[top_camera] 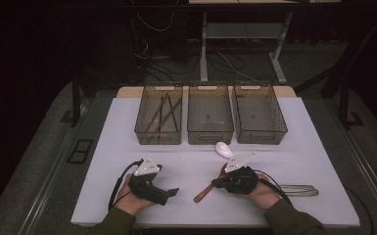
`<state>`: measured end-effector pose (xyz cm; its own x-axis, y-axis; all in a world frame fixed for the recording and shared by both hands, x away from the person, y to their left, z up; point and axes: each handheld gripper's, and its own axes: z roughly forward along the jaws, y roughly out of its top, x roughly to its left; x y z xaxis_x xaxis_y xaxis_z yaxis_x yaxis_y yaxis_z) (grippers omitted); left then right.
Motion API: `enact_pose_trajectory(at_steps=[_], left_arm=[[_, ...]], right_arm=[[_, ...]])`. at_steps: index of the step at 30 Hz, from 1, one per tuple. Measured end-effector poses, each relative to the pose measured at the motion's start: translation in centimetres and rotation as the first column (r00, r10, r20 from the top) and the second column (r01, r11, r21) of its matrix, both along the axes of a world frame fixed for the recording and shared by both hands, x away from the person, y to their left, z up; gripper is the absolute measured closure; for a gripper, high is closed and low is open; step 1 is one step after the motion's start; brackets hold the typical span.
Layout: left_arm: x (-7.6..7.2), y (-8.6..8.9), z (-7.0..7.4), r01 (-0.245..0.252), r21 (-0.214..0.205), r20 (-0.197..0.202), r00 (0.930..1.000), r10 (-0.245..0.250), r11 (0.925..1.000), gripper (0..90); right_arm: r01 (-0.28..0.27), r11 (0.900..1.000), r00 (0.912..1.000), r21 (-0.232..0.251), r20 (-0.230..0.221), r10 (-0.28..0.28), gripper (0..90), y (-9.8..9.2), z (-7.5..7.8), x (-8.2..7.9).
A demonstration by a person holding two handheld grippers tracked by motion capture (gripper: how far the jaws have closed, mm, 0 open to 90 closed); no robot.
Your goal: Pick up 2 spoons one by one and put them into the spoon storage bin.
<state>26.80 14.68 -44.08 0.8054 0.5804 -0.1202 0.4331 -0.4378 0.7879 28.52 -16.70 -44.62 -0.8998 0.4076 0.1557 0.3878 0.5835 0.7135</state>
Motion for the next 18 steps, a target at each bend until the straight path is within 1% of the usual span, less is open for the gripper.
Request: enact_pose_trajectory(at_steps=[12, 18], left_arm=[[0.0, 0.0, 0.0, 0.001, 0.002, -0.004, 1.0, -0.001, 1.0, 0.0], [0.0, 0.1, -0.1, -0.003, -0.002, -0.005, 1.0, 0.003, 1.0, 0.0]], right_arm=[[0.006, 1.0, 0.9999, 0.005, 0.012, -0.006, 89.4, 1.6, -0.3, 1.0], [0.027, 0.9996, 0.9995, 0.002, 0.019, -0.027, 89.4, 2.6, -0.4, 1.8]])
